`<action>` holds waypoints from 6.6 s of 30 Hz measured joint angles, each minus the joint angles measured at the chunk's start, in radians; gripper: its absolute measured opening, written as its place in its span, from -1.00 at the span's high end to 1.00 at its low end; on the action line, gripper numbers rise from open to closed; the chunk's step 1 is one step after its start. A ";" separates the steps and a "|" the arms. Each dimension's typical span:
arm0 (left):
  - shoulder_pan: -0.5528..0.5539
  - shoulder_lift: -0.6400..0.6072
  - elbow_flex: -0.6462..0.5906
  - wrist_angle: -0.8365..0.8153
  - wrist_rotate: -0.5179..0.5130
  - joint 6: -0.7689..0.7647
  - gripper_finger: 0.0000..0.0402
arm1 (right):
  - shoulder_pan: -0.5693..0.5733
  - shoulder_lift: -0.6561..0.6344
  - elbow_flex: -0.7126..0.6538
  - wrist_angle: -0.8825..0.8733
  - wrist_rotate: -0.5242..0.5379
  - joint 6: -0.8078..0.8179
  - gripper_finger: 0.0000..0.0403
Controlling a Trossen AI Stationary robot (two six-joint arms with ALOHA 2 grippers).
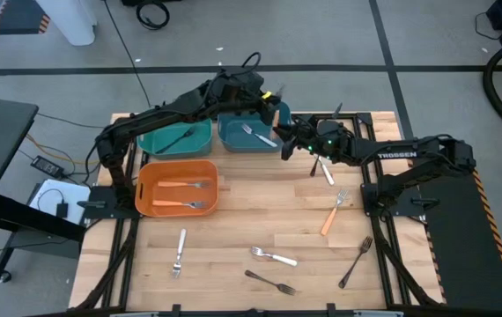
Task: Sort silverware by color (type)
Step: Put the orange fork into the orange bin, then put the white fork into the blue bin
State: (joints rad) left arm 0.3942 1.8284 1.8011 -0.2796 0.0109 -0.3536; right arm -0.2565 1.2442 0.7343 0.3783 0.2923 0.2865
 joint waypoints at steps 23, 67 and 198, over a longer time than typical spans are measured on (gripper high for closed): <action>0.001 -0.164 -0.004 -0.359 -0.006 0.281 0.96 | -0.006 -0.035 0.003 0.040 -0.024 -0.057 0.88; -0.231 -0.450 -0.740 -0.961 0.178 0.282 0.88 | -0.086 -0.034 0.003 -0.006 -0.024 -0.107 0.86; -0.655 -0.446 -0.140 -1.012 0.007 0.007 0.55 | 0.791 0.754 0.421 -0.757 -0.109 0.414 0.76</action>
State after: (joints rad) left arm -0.2611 1.3819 1.6615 -1.2915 0.0181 -0.3470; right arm 0.5341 1.9984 1.1553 -0.3783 0.1837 0.7005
